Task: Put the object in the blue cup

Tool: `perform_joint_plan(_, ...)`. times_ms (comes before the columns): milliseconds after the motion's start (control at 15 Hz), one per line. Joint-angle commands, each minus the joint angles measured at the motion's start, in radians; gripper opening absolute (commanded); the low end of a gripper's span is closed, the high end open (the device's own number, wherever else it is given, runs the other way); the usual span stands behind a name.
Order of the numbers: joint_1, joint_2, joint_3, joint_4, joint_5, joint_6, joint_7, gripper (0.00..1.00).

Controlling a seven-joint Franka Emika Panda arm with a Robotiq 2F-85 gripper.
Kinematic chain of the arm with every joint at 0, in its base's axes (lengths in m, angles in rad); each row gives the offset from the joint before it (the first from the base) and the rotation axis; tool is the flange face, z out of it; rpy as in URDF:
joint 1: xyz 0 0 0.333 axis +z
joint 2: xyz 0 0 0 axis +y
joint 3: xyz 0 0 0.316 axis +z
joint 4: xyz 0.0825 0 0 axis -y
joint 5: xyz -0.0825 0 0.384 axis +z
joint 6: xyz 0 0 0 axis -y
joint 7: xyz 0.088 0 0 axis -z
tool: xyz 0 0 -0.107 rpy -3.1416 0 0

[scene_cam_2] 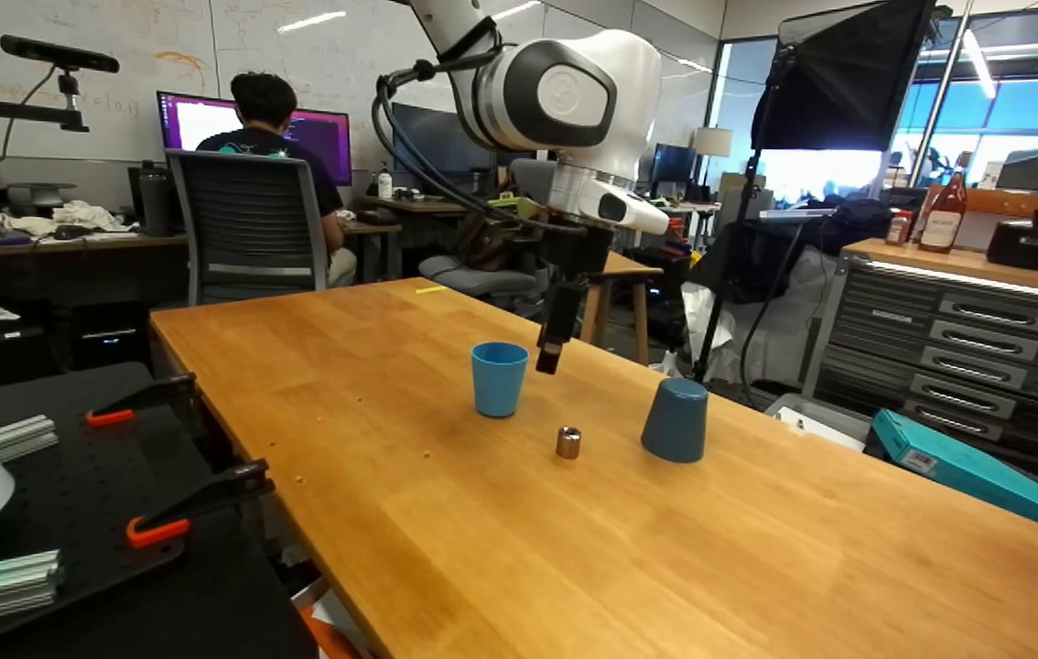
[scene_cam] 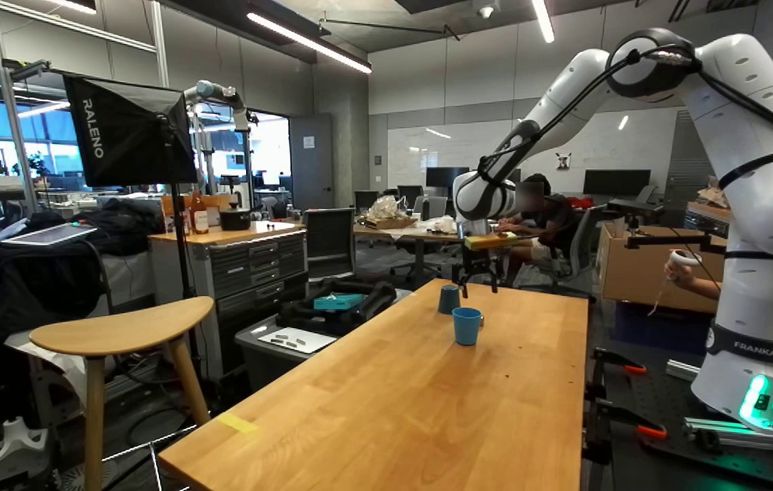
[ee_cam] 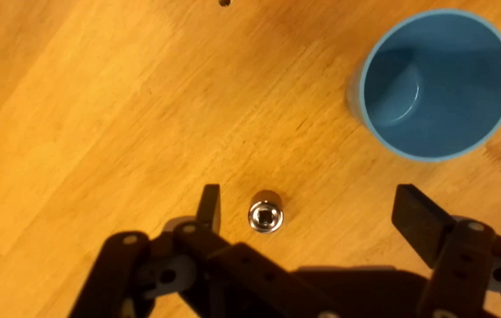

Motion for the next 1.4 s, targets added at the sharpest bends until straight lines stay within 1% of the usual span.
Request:
perform_joint_plan(0,0.009,0.087,-0.028,0.078,0.037,0.025,0.037,1.00)
perform_joint_plan(333,0.023,0.185,-0.045,0.075,0.032,0.175,0.076,1.00)
perform_joint_plan(533,0.024,0.235,-0.045,0.086,0.043,0.214,0.084,1.00)
perform_joint_plan(733,0.026,0.259,-0.048,0.089,0.052,0.235,0.086,1.00)
perform_joint_plan(800,0.029,0.260,-0.051,0.089,0.052,0.239,0.088,0.81)
perform_joint_plan(867,0.032,0.263,-0.055,0.087,0.049,0.257,0.090,0.75)
perform_joint_plan(1200,0.044,0.259,-0.063,0.081,0.044,0.295,0.096,0.34)
perform_joint_plan(1333,0.047,0.256,-0.064,0.080,0.043,0.297,0.097,0.20)
